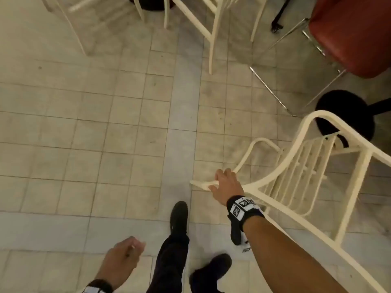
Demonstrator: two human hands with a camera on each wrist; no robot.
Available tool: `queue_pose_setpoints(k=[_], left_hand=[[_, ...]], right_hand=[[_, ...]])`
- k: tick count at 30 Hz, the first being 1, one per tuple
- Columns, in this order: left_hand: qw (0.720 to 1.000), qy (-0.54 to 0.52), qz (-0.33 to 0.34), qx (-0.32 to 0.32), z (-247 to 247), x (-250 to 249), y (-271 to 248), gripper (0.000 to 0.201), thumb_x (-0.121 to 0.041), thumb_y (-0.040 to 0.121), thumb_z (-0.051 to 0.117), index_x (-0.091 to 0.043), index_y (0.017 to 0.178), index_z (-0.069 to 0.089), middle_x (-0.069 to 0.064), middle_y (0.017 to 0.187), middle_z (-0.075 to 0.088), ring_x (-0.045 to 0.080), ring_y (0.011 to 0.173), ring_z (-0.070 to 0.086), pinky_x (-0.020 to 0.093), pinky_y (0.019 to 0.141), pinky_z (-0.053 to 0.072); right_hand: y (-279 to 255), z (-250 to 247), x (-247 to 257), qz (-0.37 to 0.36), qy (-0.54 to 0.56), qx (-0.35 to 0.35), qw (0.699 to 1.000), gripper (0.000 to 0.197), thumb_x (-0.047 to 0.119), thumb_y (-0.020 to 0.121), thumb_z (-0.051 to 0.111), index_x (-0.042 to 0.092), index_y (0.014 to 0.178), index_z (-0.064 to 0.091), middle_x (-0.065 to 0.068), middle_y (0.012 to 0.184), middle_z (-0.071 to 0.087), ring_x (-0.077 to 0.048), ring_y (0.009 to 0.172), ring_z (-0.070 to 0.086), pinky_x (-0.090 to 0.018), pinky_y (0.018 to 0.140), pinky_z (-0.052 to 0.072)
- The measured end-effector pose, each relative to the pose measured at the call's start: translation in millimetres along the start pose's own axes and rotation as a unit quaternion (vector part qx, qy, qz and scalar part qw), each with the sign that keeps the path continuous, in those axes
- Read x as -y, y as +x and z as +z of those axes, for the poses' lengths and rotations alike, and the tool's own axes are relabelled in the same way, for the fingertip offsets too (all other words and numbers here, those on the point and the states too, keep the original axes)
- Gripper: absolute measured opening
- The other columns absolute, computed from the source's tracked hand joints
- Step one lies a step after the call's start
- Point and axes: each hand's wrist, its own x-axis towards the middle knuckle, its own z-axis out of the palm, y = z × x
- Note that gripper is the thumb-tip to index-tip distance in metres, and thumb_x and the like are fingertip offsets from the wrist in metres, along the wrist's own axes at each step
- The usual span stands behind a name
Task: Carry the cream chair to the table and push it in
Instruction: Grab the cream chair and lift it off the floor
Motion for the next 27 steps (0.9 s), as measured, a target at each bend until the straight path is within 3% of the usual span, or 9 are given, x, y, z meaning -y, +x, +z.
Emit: queue_pose_setpoints(k=[3, 6, 10, 14, 17, 18, 22, 25, 27], left_hand=[[0.999, -0.025, -0.024, -0.006, 1, 16, 5, 0.032, -0.037, 0.088, 0.059, -0.011, 0.070, 0.058, 0.009, 0.069, 0.072, 0.005, 0.048, 0.058, 0.013, 0.054, 0.044], [0.998, -0.004, -0.065, -0.009, 16, 47, -6, 0.035, -0.031, 0.080, 0.072, -0.024, 0.052, 0.051, -0.002, 0.056, 0.068, 0.005, 0.050, 0.058, 0.009, 0.052, 0.042], [0.996, 0.044, -0.081, 0.003, 26, 84, -2, 0.056, -0.022, 0.067, 0.085, -0.031, 0.037, 0.038, -0.023, 0.040, 0.053, -0.002, 0.059, 0.060, 0.008, 0.056, 0.043], [0.989, 0.117, -0.087, 0.031, 22, 93, 8, 0.052, -0.038, 0.072, 0.079, -0.031, 0.041, 0.038, -0.009, 0.048, 0.058, 0.000, 0.053, 0.059, 0.010, 0.058, 0.043], [0.983, 0.164, -0.046, 0.062, 10, 56, 20, 0.038, -0.046, 0.080, 0.066, -0.034, 0.051, 0.044, -0.006, 0.066, 0.061, 0.005, 0.073, 0.063, 0.013, 0.066, 0.043], [0.982, 0.171, -0.018, 0.079, 4, 27, 23, 0.032, -0.045, 0.084, 0.060, -0.034, 0.058, 0.046, -0.006, 0.073, 0.061, 0.010, 0.077, 0.061, 0.020, 0.070, 0.045], [0.964, 0.235, 0.093, 0.084, 3, -87, 41, 0.024, -0.038, 0.092, 0.049, -0.031, 0.070, 0.045, 0.002, 0.090, 0.062, 0.022, 0.084, 0.057, 0.032, 0.074, 0.044], [0.954, 0.233, 0.182, 0.053, 26, -157, 39, 0.007, -0.036, 0.088, 0.055, -0.031, 0.087, 0.051, 0.003, 0.102, 0.064, 0.025, 0.095, 0.061, 0.039, 0.084, 0.051], [0.936, 0.241, 0.255, -0.002, 50, -203, 26, 0.031, -0.038, 0.086, 0.061, -0.027, 0.112, 0.049, 0.003, 0.113, 0.056, 0.026, 0.105, 0.058, 0.042, 0.090, 0.050]], right_hand=[[20, 28, 16, 0.012, -0.126, 0.083, 0.988, 0.063, 0.037, 0.077, 0.064, 0.014, 0.130, 0.038, -0.008, 0.133, 0.042, -0.031, 0.124, 0.039, -0.051, 0.100, 0.035], [29, 40, 16, 0.034, -0.127, 0.131, 0.983, 0.056, 0.036, 0.081, 0.058, 0.015, 0.130, 0.042, -0.009, 0.134, 0.051, -0.030, 0.122, 0.046, -0.049, 0.103, 0.034], [28, 28, 5, 0.052, -0.067, 0.143, 0.986, 0.076, 0.069, 0.068, 0.057, 0.018, 0.125, 0.053, -0.009, 0.127, 0.057, -0.030, 0.114, 0.055, -0.040, 0.094, 0.045], [-9, -25, -9, -0.006, -0.080, -0.034, 0.996, 0.062, 0.075, 0.072, 0.046, 0.019, 0.091, 0.066, -0.003, 0.090, 0.073, -0.026, 0.088, 0.065, -0.035, 0.074, 0.038], [-52, -102, -31, -0.001, -0.035, -0.155, 0.987, 0.061, 0.077, 0.068, 0.051, 0.019, 0.069, 0.065, 0.001, 0.058, 0.065, -0.023, 0.059, 0.060, -0.030, 0.062, 0.046], [-69, -126, -42, 0.001, -0.007, -0.194, 0.981, 0.056, 0.075, 0.067, 0.056, 0.019, 0.063, 0.063, 0.003, 0.052, 0.059, -0.020, 0.052, 0.055, -0.028, 0.055, 0.046], [-153, -200, -99, -0.004, 0.115, -0.335, 0.935, 0.042, 0.053, 0.066, 0.076, 0.019, 0.049, 0.058, 0.003, 0.044, 0.056, -0.012, 0.040, 0.045, -0.022, 0.043, 0.038], [-216, -224, -152, -0.026, 0.196, -0.415, 0.888, 0.049, 0.052, 0.071, 0.067, 0.012, 0.044, 0.056, -0.003, 0.038, 0.052, -0.021, 0.046, 0.052, -0.018, 0.039, 0.032], [-255, -225, -188, -0.034, 0.234, -0.459, 0.856, 0.052, 0.051, 0.073, 0.061, 0.007, 0.044, 0.058, -0.006, 0.038, 0.051, -0.021, 0.047, 0.054, -0.019, 0.037, 0.031]])
